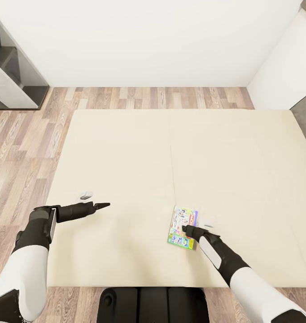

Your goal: Put all the toys in the child's room - the three board games (two on the bed and one on the table), the two jigsaw puzzles on the table, and the tennis ball on the table - inside the toy box on the table in the child's room.

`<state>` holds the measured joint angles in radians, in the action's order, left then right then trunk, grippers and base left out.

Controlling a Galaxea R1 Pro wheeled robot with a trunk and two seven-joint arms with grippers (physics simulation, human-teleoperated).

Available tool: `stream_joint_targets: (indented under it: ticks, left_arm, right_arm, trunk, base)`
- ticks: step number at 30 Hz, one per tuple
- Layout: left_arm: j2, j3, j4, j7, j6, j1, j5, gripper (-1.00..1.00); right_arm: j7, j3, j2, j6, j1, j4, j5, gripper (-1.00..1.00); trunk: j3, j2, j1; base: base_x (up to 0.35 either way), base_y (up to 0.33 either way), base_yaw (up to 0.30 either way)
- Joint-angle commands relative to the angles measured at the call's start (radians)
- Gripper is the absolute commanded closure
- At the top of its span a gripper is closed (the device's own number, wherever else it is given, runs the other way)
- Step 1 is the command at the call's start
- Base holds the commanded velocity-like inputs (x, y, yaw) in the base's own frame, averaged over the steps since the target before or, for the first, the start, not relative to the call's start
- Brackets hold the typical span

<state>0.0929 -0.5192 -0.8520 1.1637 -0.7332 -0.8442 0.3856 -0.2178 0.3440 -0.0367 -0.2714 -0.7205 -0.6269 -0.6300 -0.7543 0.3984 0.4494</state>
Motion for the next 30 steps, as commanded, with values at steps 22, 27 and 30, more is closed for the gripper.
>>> stream_joint_targets:
  ticks: [22,27,30]
  left_arm:
    - [0.000,-0.005,-0.001,0.010,-0.008,-0.001,0.010,-1.00]
    - [-0.001,-0.005,-0.001,0.010,-0.008,-0.001,0.010,-1.00]
    - [-0.001,-0.005,-0.001,0.009,-0.008,-0.001,0.010,-1.00]
  right_arm:
    - [0.091,0.017,0.008,0.020,0.000,-0.002,-0.006,-1.00]
    - [0.126,0.019,0.008,0.052,0.000,-0.002,-0.007,-1.00]
    - [0.130,0.019,0.006,0.057,0.000,-0.002,-0.007,-1.00]
  trunk:
    - [-0.001,0.002,0.001]
    - [-0.001,0.002,0.001]
    - [-0.001,0.002,0.001]
  base:
    - [0.000,0.000,0.000]
    - [0.000,0.000,0.000]
    - [0.000,0.000,0.000]
